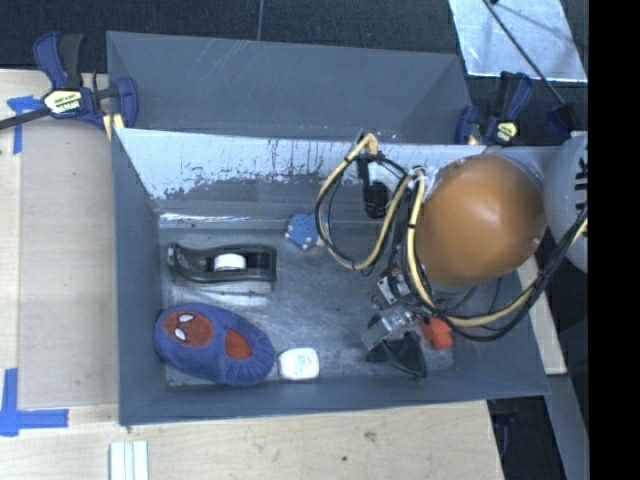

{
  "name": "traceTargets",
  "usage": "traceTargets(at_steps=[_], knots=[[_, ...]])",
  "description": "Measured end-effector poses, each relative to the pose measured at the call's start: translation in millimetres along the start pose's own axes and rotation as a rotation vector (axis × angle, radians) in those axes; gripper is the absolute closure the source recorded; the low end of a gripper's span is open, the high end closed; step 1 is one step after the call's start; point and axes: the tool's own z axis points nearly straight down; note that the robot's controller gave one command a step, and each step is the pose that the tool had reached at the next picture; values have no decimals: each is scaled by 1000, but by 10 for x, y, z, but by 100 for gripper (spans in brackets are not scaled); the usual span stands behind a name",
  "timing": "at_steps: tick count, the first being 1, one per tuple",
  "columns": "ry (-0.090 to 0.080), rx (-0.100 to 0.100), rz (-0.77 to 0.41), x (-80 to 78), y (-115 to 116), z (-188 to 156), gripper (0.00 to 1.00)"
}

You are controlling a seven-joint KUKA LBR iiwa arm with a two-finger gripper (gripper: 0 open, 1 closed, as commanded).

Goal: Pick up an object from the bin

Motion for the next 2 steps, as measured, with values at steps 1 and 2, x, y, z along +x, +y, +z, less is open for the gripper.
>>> traceTargets(at_steps=[1,2], knots=[[1,1,-30,24,49,-650,100],[1,0,-55,11,138,-1203,100]])
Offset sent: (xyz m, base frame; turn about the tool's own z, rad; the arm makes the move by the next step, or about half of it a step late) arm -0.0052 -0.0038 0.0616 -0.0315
